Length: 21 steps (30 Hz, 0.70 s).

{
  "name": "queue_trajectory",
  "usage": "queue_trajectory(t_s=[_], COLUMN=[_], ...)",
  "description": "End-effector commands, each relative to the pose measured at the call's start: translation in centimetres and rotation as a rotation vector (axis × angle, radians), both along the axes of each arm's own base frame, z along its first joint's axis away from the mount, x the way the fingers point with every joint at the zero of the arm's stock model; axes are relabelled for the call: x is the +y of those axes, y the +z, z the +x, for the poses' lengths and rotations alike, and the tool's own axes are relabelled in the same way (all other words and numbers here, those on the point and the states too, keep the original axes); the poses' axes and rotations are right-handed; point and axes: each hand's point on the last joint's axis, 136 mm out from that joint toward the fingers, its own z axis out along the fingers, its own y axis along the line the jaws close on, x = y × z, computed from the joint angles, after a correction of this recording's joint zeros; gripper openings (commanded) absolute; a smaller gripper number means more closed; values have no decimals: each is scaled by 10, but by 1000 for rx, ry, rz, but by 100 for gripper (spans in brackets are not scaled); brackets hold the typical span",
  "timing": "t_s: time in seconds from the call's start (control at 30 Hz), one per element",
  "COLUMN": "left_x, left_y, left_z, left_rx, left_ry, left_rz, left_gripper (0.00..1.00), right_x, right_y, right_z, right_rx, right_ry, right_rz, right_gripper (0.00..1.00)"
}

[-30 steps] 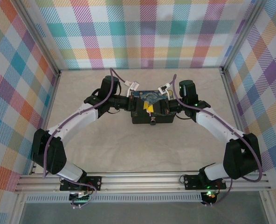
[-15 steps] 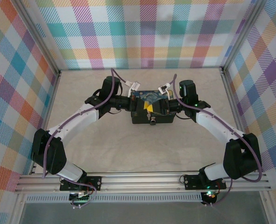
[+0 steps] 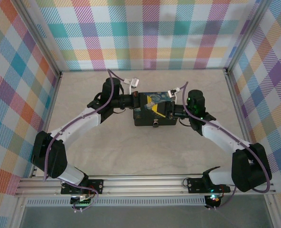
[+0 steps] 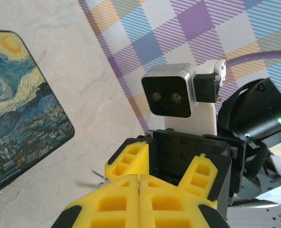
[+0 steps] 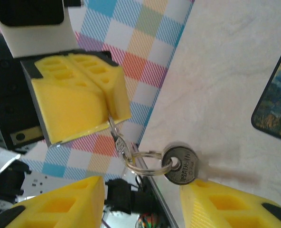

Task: Unlock the padlock with the key

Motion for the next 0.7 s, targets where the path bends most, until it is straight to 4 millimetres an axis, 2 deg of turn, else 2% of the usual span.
queue_trajectory(t_s=[0.0, 0.13, 0.4, 0.67], left_x=[0, 0, 0, -2], left_y=[17, 16, 19, 17], left_z=[-4, -4, -4, -2], left_rx=[-37, -33, -43, -32], left_ry=[3, 2, -5, -4], left_rz=[-52, -50, -44, -59], left_gripper=[0, 0, 0, 0], right_x=[-8, -12, -18, -9], right_y=[20, 19, 18, 22], right_z=[13, 20, 19, 20], right_rx=[-31, -18, -22, -6], right_ry=[-105, -163, -192, -155], right_rz=[60, 74, 47, 117], right_gripper=[45, 46, 51, 39])
